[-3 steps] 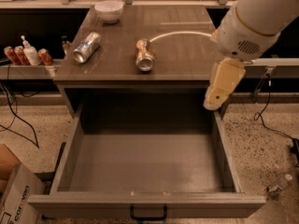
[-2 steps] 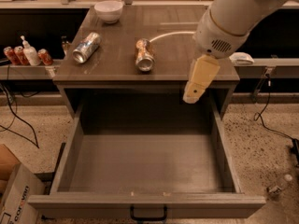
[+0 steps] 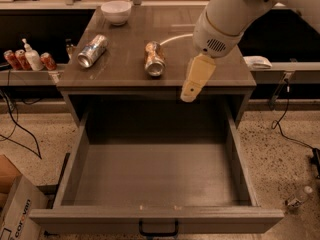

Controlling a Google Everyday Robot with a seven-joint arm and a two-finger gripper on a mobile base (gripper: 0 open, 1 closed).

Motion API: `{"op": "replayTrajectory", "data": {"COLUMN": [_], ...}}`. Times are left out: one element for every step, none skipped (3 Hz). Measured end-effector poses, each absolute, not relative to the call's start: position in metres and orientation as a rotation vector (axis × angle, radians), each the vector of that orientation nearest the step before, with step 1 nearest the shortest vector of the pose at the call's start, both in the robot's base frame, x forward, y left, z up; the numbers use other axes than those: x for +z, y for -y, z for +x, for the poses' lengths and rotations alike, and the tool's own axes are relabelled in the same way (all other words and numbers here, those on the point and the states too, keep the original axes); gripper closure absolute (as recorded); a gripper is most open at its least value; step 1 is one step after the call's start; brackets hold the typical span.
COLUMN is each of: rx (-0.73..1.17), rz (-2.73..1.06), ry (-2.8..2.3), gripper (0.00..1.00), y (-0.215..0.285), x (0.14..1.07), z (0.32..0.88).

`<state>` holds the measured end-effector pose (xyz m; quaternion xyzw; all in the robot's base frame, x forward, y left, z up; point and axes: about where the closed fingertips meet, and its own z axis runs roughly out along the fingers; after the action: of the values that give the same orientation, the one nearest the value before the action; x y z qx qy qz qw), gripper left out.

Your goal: Place orange can into top drawer

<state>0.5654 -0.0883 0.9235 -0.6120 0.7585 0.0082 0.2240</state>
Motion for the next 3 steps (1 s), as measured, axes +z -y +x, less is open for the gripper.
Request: {"op": "replayTrajectory", "data": {"rx": [0.035,0.076,0.128], "rz": [-1.617,-1.518,-1.428], "ry": [-2.130,-2.133,-2.115], "gripper": [0.00,0.00,0.00], "y": [0.081,0.062,0.048], "x": [0.909,0.885,0.865], "z": [0.573,0.607,0.643]}}
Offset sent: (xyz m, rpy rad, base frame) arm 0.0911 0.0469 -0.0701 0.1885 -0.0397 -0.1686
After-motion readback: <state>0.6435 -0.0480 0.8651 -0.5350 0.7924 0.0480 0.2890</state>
